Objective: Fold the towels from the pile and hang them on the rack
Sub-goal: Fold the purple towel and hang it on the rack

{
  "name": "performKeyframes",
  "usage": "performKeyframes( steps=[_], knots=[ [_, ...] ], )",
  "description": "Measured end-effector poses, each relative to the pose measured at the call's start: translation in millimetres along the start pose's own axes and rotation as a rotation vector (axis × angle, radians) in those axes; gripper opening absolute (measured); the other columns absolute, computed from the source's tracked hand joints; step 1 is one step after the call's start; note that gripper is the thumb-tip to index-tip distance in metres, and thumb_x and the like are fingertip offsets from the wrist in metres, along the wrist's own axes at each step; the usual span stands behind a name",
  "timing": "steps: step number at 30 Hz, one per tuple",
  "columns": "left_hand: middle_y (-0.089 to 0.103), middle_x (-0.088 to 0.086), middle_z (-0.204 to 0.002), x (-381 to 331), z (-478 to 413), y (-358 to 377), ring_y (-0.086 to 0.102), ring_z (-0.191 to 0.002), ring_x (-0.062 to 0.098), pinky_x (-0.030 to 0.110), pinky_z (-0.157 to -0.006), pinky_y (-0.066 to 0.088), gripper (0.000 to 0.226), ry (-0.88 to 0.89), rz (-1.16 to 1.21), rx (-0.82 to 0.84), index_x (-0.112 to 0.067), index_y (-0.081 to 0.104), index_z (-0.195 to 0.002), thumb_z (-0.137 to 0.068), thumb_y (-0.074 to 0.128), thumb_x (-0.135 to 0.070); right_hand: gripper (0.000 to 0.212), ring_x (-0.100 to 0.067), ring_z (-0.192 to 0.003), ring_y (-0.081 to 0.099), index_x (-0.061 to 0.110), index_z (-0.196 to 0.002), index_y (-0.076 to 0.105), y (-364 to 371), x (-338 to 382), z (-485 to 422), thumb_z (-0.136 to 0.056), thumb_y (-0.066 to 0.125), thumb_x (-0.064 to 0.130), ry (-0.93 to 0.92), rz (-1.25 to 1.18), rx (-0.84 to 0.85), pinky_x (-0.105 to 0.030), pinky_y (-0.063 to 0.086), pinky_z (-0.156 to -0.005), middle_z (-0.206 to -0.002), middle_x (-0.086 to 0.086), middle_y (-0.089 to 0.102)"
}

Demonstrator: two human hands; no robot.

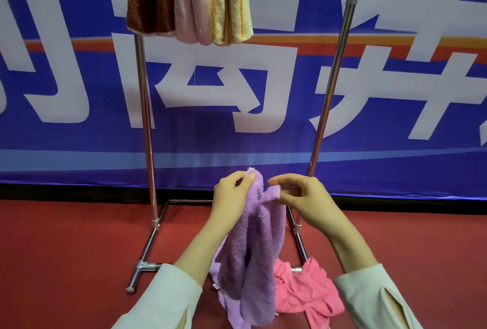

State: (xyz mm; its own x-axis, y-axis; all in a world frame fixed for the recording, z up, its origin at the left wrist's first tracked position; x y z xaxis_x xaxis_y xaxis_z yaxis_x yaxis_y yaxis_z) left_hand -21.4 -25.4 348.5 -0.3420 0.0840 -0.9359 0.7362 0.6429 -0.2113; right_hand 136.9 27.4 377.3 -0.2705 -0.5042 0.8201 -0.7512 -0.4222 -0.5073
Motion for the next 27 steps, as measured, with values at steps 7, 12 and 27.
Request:
performKeyframes(
  steps=[7, 12, 27],
  knots=[
    [0.075, -0.010, -0.093, -3.4, 4.7, 19.7, 0.067, -0.098, 0.010, 0.032, -0.092, 0.051, 0.020, 0.037, 0.072, 0.177, -0.026, 0.075, -0.097, -0.093, 0.057, -0.034, 0.005, -0.005, -0.092, 0.051, 0.025, -0.086, 0.063, -3.4, 10.5, -3.9, -0.091, 0.064, 0.024, -0.121, 0.162, -0.170, -0.017, 0.040, -0.082, -0.091, 0.008, 0.056],
    [0.075, -0.012, -0.095, -7.2, 10.7, 26.5, 0.067, -0.098, 0.007, 0.027, -0.091, 0.050, 0.021, -0.014, 0.155, 0.221, -0.031, 0.076, -0.094, -0.095, 0.056, -0.033, 0.014, 0.001, -0.063, 0.050, 0.020, -0.077, 0.062, -1.1, 1.8, -4.8, -0.090, 0.065, 0.019, -0.057, 0.032, -0.197, -0.012, 0.040, -0.062, -0.068, 0.008, 0.060],
    [0.075, -0.003, -0.095, -21.2, 22.5, 39.1, 0.069, -0.088, 0.003, 0.013, -0.077, 0.049, 0.023, 0.073, 0.220, 0.319, -0.019, 0.069, -0.113, -0.092, 0.061, -0.016, 0.016, -0.007, -0.070, 0.057, 0.007, -0.077, 0.067, -5.4, -14.3, -4.1, -0.086, 0.071, 0.020, 0.046, -0.352, -0.252, -0.023, 0.045, -0.070, -0.069, 0.001, 0.064]
  ],
)
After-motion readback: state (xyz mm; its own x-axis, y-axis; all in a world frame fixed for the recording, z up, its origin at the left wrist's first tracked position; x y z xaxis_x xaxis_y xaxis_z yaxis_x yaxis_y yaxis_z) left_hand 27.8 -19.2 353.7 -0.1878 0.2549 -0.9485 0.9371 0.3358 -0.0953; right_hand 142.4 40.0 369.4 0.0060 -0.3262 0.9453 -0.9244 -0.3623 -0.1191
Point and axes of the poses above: each hand's wrist, its own z-axis away from the middle knuckle, its own y-axis out of the palm, x = y × z, the point moved 9 cm from there along -z, towards the middle knuckle
